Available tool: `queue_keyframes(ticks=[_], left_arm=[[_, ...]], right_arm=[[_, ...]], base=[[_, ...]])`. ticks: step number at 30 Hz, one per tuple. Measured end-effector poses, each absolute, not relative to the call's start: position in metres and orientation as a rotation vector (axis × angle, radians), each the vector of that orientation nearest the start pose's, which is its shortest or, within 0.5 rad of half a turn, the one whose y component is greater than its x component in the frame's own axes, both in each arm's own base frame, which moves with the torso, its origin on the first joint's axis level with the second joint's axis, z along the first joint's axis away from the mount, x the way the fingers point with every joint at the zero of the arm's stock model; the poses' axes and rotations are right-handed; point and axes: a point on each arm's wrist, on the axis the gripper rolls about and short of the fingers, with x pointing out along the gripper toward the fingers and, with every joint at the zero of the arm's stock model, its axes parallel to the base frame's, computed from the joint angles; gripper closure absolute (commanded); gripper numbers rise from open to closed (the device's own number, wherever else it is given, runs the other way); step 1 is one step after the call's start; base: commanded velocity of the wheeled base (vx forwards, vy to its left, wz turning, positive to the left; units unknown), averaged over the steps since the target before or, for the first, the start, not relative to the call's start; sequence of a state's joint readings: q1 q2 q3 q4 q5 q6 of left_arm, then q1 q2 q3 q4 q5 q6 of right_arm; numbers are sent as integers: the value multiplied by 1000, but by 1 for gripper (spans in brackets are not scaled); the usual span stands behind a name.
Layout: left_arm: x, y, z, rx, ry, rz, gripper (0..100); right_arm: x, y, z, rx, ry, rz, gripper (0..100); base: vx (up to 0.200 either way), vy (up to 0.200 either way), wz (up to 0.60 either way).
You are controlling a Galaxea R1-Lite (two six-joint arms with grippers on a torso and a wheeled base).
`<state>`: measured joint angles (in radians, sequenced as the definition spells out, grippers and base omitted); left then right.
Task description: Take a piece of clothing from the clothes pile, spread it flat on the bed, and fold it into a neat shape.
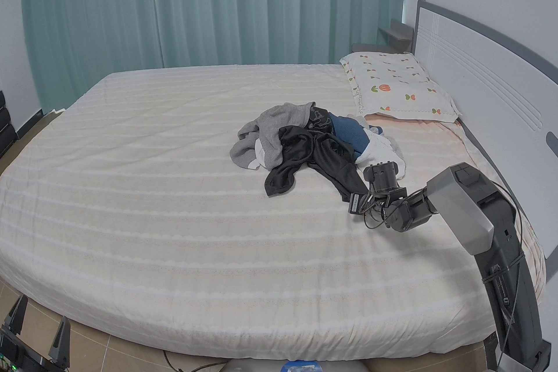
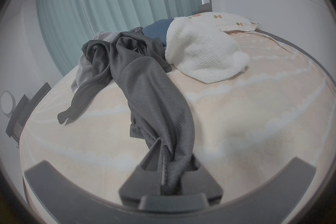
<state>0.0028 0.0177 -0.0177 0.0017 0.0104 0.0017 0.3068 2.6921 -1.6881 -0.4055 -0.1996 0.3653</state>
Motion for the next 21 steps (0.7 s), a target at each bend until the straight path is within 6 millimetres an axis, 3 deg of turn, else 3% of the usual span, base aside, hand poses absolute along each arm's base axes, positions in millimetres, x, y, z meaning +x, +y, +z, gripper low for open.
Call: queue_keyframes(ticks=[6,12,21], left_arm=[[-23,0,81,2,2,13,0],[-23,0,81,2,2,13,0],[-23,0,81,2,2,13,0]], right_arm=[[475,144,-16,267,568,28,100],[448,139,-7,366,622,65,100],[380,138,37,604,667,220,100]], base=[[0,0,0],[0,0,0],[0,0,0]])
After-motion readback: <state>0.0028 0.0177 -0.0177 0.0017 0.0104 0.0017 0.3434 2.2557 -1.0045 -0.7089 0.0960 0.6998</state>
